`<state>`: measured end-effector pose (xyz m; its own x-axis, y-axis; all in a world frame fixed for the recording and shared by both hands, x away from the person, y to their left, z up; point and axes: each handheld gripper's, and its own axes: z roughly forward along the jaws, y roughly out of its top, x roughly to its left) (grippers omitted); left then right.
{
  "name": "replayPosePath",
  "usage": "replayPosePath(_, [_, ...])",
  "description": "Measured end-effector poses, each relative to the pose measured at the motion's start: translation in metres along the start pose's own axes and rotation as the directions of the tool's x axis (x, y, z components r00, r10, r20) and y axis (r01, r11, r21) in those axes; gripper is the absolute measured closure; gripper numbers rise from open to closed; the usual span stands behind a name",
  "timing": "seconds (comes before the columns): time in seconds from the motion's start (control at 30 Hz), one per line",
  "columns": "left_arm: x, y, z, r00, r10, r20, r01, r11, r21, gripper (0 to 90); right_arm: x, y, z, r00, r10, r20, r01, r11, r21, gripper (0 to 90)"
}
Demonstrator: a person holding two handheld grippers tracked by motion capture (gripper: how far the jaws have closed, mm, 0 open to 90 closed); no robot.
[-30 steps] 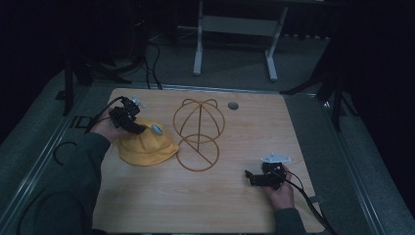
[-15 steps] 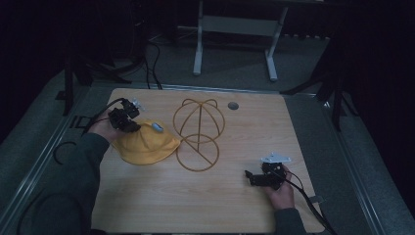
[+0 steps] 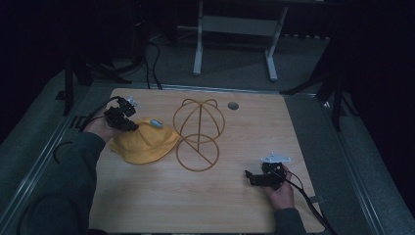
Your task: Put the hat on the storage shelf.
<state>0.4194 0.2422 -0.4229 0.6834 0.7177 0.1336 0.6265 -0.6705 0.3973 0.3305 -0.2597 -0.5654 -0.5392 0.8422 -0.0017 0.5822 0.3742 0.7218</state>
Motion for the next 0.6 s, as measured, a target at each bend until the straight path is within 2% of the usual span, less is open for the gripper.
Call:
replayPosePath(0.13, [0.000,0.000,-0.003,1.0000,0.000,0.000,0.000,1.0000,0.003,85.6,0.000,0.000,0.000,1.0000,0.000,0.000,0.000,1.0000,0.000,11.2])
replayPosePath(0.6, [0.002,0.004,-0.023,0.9999,-0.015,0.000,0.015,0.9991,-0.040,85.7,0.000,0.000,0.000,1.0000,0.000,0.000,0.000,1.0000,0.000,11.2])
